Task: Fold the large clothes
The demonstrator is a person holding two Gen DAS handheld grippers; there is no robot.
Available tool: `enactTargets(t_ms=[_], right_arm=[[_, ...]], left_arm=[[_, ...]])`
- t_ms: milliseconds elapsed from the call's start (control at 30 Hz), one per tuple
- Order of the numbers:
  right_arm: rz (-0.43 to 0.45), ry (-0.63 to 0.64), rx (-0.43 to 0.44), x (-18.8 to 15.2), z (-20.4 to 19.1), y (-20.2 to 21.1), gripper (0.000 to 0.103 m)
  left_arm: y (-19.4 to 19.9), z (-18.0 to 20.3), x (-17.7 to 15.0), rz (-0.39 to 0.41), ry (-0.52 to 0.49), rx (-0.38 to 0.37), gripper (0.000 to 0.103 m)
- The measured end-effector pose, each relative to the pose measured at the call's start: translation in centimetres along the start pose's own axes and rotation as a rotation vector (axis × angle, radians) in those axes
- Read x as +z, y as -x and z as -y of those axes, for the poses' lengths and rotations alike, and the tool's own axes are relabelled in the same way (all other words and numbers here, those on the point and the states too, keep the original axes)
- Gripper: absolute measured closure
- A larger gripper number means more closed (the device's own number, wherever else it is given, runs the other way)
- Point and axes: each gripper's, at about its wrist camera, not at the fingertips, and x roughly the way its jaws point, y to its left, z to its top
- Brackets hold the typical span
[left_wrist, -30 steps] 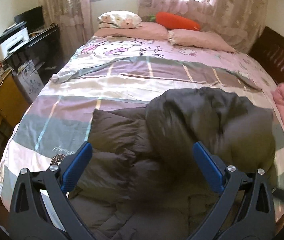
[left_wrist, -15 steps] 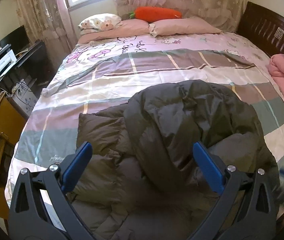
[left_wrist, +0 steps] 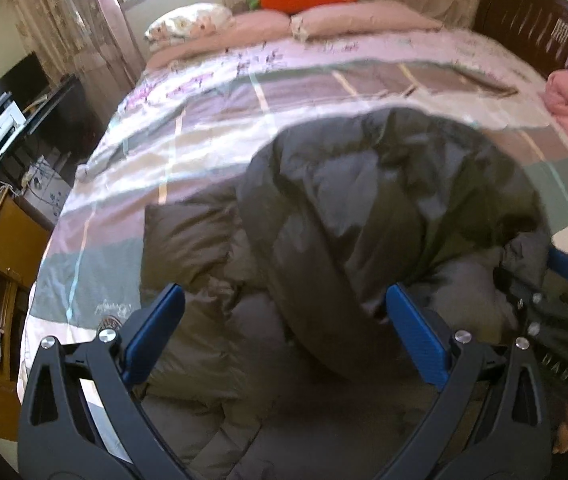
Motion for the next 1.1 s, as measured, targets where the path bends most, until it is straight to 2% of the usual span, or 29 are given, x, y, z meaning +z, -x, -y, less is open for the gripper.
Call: enactTargets(t_ms=[133, 333, 500, 600, 733, 800, 933, 1033, 1100], right_arm=[[-0.074, 0.028, -0.014, -0.9, -0.3, -2.1, 0.039], [-0.203, -0.018, 0.020, -2.4, 0.2, -4.4, 0.037], [-0.246, -0.002, 0.013, -3.1, -0.1, -5.2, 0.033], [-0.186, -0.084, 0.045, -2.2, 1.0, -3.5, 0.033], [0.034, -0.141, 0.055, 0.3, 2.0, 0.3, 0.033], [0.063, -0.149, 0.055, 1.2, 2.2, 0.3, 0.033], [-0.050, -0.219, 0.051, 1.1, 3.2, -3.3, 0.032], [-0.175, -0.257, -0.011, -0.7, 4.4, -6.4, 0.031], [-0.163, -0.262, -0.012, -1.0, 4.5, -6.2, 0.031]], left_arm=[[-2.4, 0.2, -0.4, -0.055, -0.012, 0.022, 0.002], [-4.7, 1.2, -1.5, -0.122, -0.028, 0.003, 0.002], [-6.9, 1.6, -2.9, -0.208, -0.029, -0.017, 0.002], [-6.7, 1.0, -2.8, -0.210, -0.002, -0.027, 0.002], [-5.7, 1.3, -2.9, -0.190, -0.025, -0.013, 0.002], [-5.4, 1.7, -3.0, -0.179, -0.052, 0.004, 0.002], [-4.7, 2.1, -3.1, -0.164, -0.083, 0.014, 0.002], [-4.3, 2.0, -3.2, -0.161, -0.095, 0.010, 0.002], [-3.2, 2.0, -3.2, -0.134, -0.106, 0.006, 0.002]])
